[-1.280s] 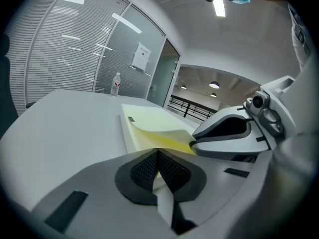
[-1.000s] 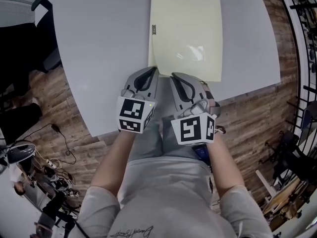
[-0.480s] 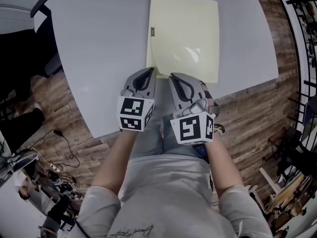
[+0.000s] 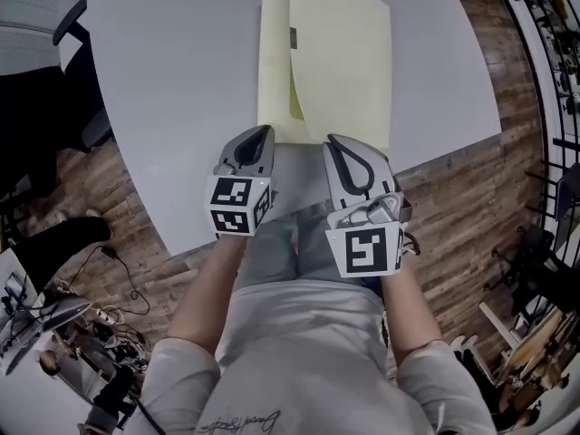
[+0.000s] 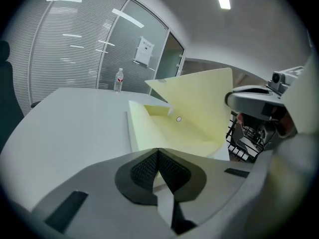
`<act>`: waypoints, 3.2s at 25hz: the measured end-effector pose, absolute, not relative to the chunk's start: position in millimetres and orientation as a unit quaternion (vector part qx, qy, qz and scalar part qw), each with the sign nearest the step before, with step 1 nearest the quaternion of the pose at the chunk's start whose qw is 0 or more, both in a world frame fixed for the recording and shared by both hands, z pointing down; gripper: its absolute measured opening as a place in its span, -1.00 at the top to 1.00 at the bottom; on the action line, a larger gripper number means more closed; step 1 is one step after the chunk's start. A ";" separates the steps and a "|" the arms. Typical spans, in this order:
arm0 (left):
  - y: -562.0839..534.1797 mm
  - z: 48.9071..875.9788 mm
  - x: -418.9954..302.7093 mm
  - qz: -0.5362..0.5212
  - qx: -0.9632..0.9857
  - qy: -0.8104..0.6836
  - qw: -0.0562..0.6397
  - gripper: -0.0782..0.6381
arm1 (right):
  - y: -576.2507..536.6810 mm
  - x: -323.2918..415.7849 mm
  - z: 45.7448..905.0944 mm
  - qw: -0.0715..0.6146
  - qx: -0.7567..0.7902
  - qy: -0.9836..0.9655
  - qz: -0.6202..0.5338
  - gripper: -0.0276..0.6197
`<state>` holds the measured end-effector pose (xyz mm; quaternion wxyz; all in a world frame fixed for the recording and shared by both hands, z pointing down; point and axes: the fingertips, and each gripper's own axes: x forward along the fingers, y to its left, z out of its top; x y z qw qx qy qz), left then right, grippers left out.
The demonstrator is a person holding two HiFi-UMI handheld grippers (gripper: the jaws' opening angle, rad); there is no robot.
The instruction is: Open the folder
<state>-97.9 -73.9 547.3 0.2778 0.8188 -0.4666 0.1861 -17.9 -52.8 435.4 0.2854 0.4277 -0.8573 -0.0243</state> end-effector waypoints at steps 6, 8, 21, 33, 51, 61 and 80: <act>-67.6 546.7 -95.0 0.191 0.822 -0.460 0.276 0.76 | -41.8 30.9 405.2 0.254 0.478 -0.840 -0.024 0.84; -65.9 546.8 -96.1 0.196 0.823 -0.459 0.272 0.76 | -40.5 46.9 396.7 0.227 0.511 -0.829 -0.008 0.84; -76.4 549.4 -110.7 0.219 0.818 -0.466 0.257 0.76 | -41.0 155.9 398.1 0.161 0.630 -0.755 0.087 0.84; -80.8 549.5 -117.5 0.226 0.807 -0.484 0.252 0.76 | -64.8 229.6 437.0 0.134 0.678 -0.704 0.163 0.84; -83.3 548.8 -124.5 0.223 0.801 -0.496 0.249 0.76 | -94.4 327.3 524.8 0.105 0.706 -0.628 0.311 0.70; -81.1 542.9 -126.1 0.229 0.798 -0.502 0.242 0.76 | -99.1 348.7 572.4 0.238 0.724 -0.561 0.322 0.49; -79.6 538.4 -125.5 0.220 0.792 -0.515 0.243 0.76 | -108.5 360.2 594.2 0.352 0.716 -0.550 0.246 0.14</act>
